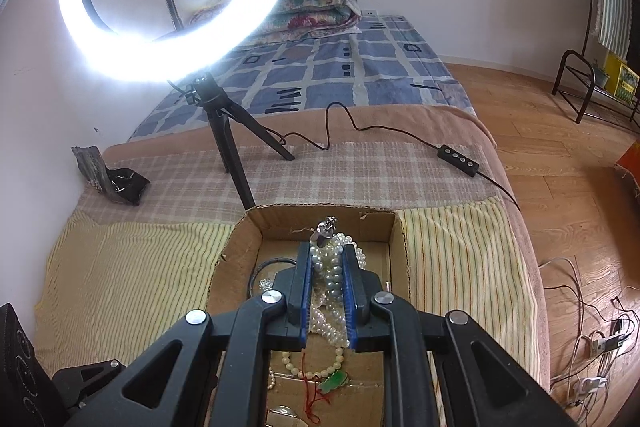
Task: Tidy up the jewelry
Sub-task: 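Lift the necklace in right tool into the box while left tool carries the earring there, then open right tool to drop the necklace while left tool releases the earring in the box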
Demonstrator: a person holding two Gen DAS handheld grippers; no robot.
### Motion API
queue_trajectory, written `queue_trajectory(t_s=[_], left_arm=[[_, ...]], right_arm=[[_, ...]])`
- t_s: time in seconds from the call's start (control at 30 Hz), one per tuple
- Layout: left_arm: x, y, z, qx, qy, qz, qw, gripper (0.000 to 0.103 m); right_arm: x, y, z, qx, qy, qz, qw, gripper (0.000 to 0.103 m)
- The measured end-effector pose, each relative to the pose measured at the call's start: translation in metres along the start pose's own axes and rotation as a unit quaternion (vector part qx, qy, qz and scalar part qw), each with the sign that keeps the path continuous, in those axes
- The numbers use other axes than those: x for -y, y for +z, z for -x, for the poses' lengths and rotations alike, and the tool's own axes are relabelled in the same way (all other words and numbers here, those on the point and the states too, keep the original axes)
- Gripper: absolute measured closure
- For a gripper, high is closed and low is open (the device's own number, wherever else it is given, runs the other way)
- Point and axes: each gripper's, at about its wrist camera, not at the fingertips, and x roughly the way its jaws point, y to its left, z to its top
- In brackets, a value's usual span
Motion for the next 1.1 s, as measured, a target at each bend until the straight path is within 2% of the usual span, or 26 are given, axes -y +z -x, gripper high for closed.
queue_trajectory(t_s=[0.33, 0.4, 0.47, 0.53, 0.57, 0.6, 0.67, 0.73, 0.8, 0.87, 1.1], left_arm=[[0.0, 0.002, -0.004, -0.001, 0.002, 0.003, 1.0, 0.097], [0.0, 0.002, -0.004, -0.003, -0.001, 0.002, 1.0, 0.097], [0.0, 0.001, -0.003, -0.004, 0.004, -0.001, 1.0, 0.097], [0.002, 0.0, -0.003, -0.005, 0.007, -0.006, 0.9999, 0.085], [0.001, 0.0, -0.003, -0.004, 0.005, -0.005, 1.0, 0.06], [0.001, 0.0, -0.002, -0.002, 0.005, -0.002, 1.0, 0.036], [0.0, -0.001, 0.004, 0.013, 0.011, 0.009, 0.9998, 0.02], [-0.001, 0.0, 0.008, 0.021, 0.014, 0.013, 0.9996, 0.02], [0.0, 0.001, 0.009, 0.017, 0.015, 0.009, 0.9997, 0.02], [-0.001, 0.001, 0.01, 0.015, 0.02, 0.009, 0.9996, 0.02], [-0.004, -0.002, 0.024, 0.015, 0.023, 0.005, 0.9996, 0.02]], right_arm=[[-0.004, -0.001, -0.006, -0.003, 0.004, 0.008, 1.0, 0.09], [-0.005, -0.001, -0.005, 0.002, 0.0, 0.009, 1.0, 0.086], [-0.004, 0.0, -0.003, 0.007, -0.003, 0.007, 1.0, 0.074], [-0.004, 0.001, -0.002, 0.009, -0.005, 0.006, 1.0, 0.072], [-0.005, 0.001, -0.002, 0.008, -0.009, 0.007, 1.0, 0.069], [-0.005, 0.001, -0.001, 0.009, -0.013, 0.008, 1.0, 0.059], [-0.007, 0.001, 0.001, 0.015, -0.02, 0.012, 1.0, 0.044], [-0.008, 0.001, 0.003, 0.021, -0.026, 0.014, 0.999, 0.038], [-0.009, 0.0, 0.006, 0.027, -0.034, 0.014, 0.999, 0.026], [-0.01, 0.0, 0.01, 0.032, -0.04, 0.015, 0.999, 0.019], [-0.015, -0.003, 0.027, 0.045, -0.053, 0.014, 0.997, 0.015]])
